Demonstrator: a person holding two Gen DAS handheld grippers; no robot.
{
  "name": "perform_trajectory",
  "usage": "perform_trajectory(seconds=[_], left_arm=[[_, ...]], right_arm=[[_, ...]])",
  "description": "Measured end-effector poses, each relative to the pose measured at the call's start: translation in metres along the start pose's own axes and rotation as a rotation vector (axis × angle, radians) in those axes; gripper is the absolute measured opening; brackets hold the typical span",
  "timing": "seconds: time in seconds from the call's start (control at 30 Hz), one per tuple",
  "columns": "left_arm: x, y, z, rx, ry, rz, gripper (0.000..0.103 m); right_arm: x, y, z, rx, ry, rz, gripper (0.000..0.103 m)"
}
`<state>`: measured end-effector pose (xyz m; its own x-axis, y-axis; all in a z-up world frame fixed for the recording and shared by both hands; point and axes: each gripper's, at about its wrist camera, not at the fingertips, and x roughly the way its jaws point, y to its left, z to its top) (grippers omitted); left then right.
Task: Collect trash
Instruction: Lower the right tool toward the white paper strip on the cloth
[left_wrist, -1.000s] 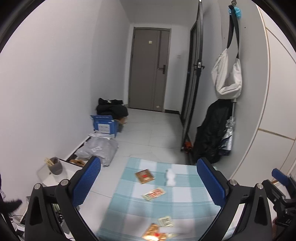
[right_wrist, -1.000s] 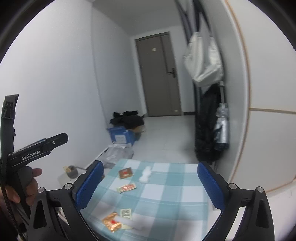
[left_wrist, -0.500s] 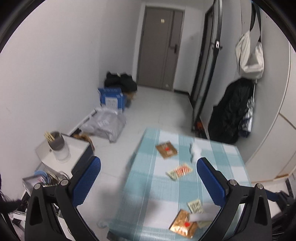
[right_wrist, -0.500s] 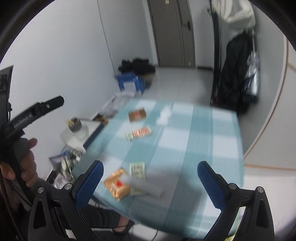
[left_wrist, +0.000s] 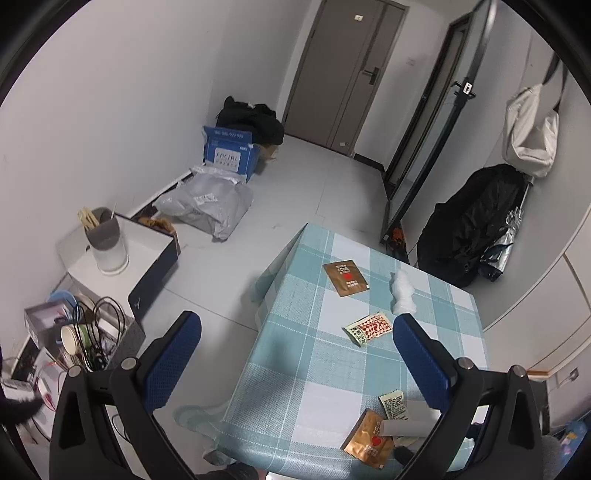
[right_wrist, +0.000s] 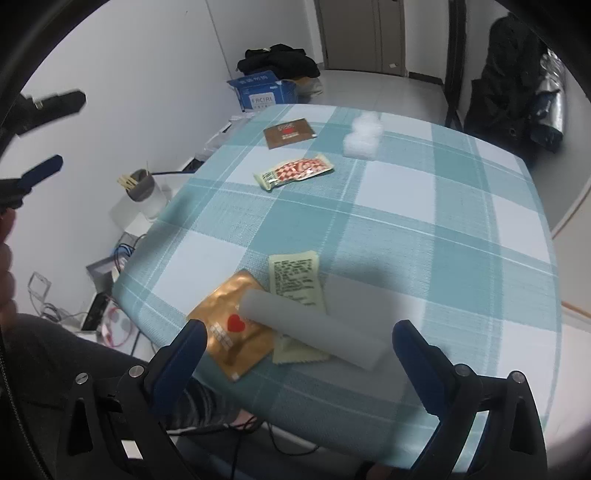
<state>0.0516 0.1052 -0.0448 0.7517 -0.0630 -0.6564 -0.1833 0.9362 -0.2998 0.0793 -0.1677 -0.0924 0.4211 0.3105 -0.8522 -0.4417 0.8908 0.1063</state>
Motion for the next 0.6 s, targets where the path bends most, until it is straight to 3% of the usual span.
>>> perform_trajectory(seconds=[0.17,0.4,0.6], left_arm=[[0.003,0.010,0.002,-0.024,0.019,-0.008,0.102],[0.005,0.016,0.005,-0.064,0.035,-0.032,0.102],[0.004,0.016,0.005,-0.057,0.035,-0.037,0.102]], right_arm=[[0.016,0.009,0.002,-0.012,0.011,-0.049,0.099],[0.019,0.002,0.000,0.189,-0.002,-0.127,0.099],[0.022,0.013,-0.002,0.206,-0.021,-0.230,0.100]])
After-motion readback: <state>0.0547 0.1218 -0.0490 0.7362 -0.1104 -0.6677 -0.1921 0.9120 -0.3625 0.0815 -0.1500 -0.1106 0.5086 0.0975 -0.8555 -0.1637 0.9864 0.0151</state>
